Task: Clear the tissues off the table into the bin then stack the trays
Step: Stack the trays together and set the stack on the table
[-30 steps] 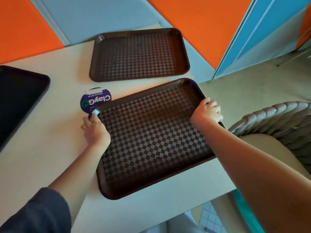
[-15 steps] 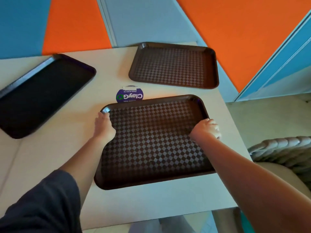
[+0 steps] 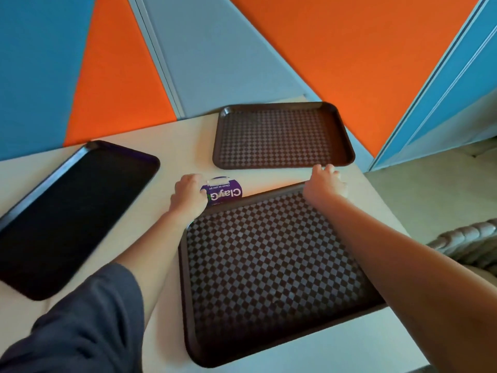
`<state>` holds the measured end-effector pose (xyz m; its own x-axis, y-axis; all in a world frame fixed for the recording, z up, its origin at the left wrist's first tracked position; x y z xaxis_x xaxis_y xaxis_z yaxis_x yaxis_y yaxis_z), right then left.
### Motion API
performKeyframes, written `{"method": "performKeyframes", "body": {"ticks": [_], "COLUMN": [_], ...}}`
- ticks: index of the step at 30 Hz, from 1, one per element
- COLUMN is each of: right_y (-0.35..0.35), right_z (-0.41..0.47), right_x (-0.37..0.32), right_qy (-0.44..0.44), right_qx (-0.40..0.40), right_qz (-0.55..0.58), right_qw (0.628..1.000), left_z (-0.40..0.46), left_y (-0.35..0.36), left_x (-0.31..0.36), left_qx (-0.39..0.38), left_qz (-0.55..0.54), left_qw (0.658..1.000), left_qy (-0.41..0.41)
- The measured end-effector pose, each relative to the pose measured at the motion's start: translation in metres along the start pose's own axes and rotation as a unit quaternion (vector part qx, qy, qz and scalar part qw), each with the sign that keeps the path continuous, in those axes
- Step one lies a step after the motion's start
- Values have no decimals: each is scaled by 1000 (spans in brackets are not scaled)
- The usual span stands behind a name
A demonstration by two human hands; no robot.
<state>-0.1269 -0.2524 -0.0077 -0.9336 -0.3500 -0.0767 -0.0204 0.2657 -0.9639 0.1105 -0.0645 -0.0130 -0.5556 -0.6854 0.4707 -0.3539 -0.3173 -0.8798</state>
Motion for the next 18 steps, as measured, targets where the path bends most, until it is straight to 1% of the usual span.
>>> {"method": "performKeyframes", "body": {"ticks": [2,5,8,14,18], "right_y": [-9,-11,-15,-24,-18], "right_z": [11,34,61,126,168], "right_x": [-4,-3,3,30,42], "right_qy": [-11,-16,-16,18,33], "right_qx": [14,15,18,22,12], "right_qz": [22,53,71,84,76], "right_qw": [1000,998,997,996,997], "left_z": [17,43,72,131,160], "left_y": [-3,1,11,37,53], "left_x": [9,24,36,56,69], "left_qx": [6,1,-12,-31,-15], "left_qz": [-17,-44,-79,-128,-132], "left_qw": [1000,999,997,991,991], "left_qy": [8,21,10,-22,-36]}}
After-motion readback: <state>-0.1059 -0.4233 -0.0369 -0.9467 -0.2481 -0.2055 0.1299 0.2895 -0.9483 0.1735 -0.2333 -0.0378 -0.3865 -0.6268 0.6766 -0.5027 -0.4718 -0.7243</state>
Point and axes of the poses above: each hand's wrist, its own z-axis towards the middle knuckle, its own y-axis out of the palm, x = y × z, the point moved 8 cm from there along z, towards the middle knuckle, and after that the axes turned 5 degrees about -z, right-handed, at the moved point
